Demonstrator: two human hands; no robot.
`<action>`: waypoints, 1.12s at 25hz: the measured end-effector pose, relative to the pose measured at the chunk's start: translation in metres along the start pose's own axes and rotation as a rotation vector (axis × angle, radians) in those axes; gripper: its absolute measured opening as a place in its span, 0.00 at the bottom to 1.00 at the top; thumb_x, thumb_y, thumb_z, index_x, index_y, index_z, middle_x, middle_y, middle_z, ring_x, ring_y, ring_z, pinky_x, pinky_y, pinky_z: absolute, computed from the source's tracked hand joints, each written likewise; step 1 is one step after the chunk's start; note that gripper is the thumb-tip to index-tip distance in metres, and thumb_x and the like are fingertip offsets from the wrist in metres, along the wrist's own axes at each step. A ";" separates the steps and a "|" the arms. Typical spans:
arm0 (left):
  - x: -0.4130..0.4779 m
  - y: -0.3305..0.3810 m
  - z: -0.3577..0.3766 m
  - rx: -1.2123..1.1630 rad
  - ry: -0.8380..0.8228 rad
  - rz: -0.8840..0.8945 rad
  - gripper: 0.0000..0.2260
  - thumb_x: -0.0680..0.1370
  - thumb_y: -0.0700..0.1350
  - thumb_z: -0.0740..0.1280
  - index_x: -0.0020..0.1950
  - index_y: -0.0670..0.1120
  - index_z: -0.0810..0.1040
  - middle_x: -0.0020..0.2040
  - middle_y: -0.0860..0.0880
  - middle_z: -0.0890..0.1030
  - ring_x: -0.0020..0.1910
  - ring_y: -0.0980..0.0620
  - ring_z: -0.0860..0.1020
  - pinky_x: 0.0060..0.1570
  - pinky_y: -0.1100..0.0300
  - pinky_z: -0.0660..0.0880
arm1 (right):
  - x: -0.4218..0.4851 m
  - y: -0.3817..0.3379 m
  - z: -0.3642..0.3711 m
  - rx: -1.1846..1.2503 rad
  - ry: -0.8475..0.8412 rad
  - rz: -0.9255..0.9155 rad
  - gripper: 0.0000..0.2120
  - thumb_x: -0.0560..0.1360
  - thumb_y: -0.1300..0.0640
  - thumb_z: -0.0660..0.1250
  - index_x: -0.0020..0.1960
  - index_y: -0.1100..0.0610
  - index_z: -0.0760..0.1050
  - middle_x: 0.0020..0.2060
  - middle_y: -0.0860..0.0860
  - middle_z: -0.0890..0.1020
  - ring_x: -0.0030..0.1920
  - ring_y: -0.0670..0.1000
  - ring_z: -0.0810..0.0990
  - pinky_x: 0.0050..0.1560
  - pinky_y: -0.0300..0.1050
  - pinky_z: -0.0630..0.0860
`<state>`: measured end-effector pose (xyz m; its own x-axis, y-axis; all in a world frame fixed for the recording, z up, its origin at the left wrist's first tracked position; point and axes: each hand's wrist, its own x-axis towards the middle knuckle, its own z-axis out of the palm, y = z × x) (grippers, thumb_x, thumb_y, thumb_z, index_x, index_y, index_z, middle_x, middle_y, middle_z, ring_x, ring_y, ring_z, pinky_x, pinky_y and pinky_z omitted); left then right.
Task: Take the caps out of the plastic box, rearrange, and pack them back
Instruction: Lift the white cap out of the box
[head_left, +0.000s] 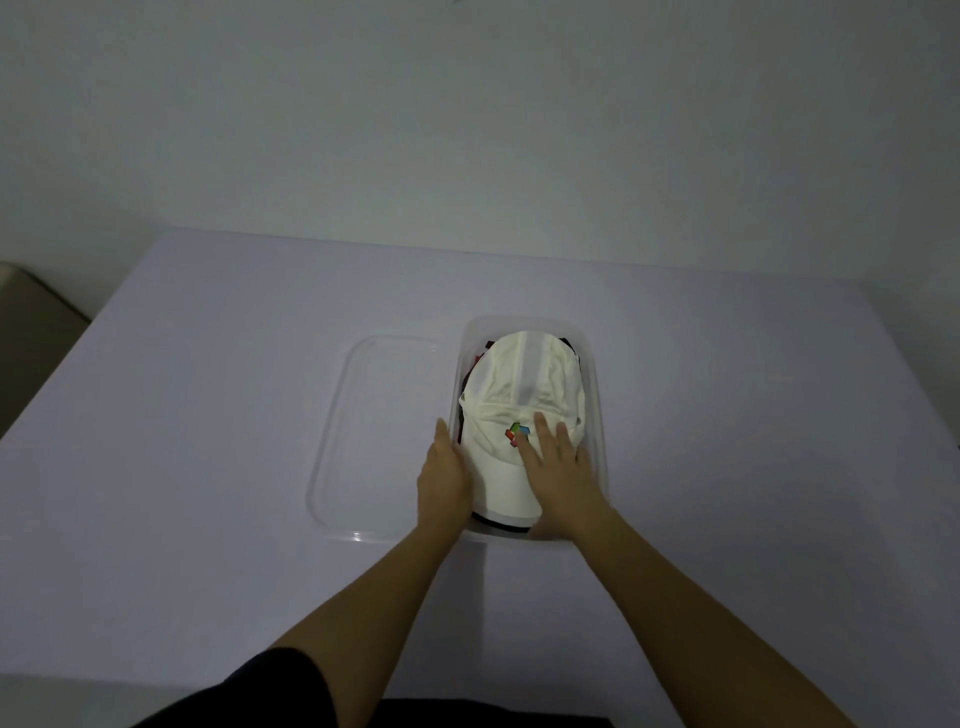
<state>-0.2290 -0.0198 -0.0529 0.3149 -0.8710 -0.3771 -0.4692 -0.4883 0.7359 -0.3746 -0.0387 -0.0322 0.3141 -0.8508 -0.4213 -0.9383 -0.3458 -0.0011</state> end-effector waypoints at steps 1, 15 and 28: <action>0.000 0.002 0.000 0.024 0.022 -0.026 0.23 0.83 0.43 0.52 0.77 0.45 0.51 0.71 0.40 0.69 0.68 0.40 0.69 0.68 0.47 0.64 | 0.002 -0.004 0.003 -0.037 0.007 0.023 0.57 0.45 0.46 0.84 0.68 0.62 0.68 0.67 0.68 0.69 0.62 0.70 0.73 0.53 0.62 0.77; -0.011 0.015 -0.024 -0.172 0.146 0.042 0.21 0.82 0.48 0.49 0.66 0.36 0.70 0.65 0.36 0.74 0.66 0.38 0.70 0.68 0.46 0.64 | -0.031 0.016 -0.012 0.454 0.179 -0.103 0.38 0.73 0.72 0.57 0.76 0.57 0.42 0.77 0.56 0.44 0.76 0.63 0.47 0.71 0.56 0.62; -0.042 0.113 -0.046 -0.783 0.025 -0.258 0.18 0.79 0.56 0.56 0.55 0.46 0.78 0.51 0.46 0.82 0.51 0.46 0.79 0.53 0.51 0.77 | -0.100 0.031 -0.046 0.859 0.344 -0.262 0.45 0.67 0.61 0.64 0.73 0.39 0.44 0.75 0.43 0.39 0.76 0.47 0.39 0.73 0.45 0.47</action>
<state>-0.2576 -0.0354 0.0717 0.3563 -0.7305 -0.5826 0.3292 -0.4854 0.8100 -0.4281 0.0174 0.0511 0.4257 -0.9045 -0.0245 -0.5750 -0.2495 -0.7792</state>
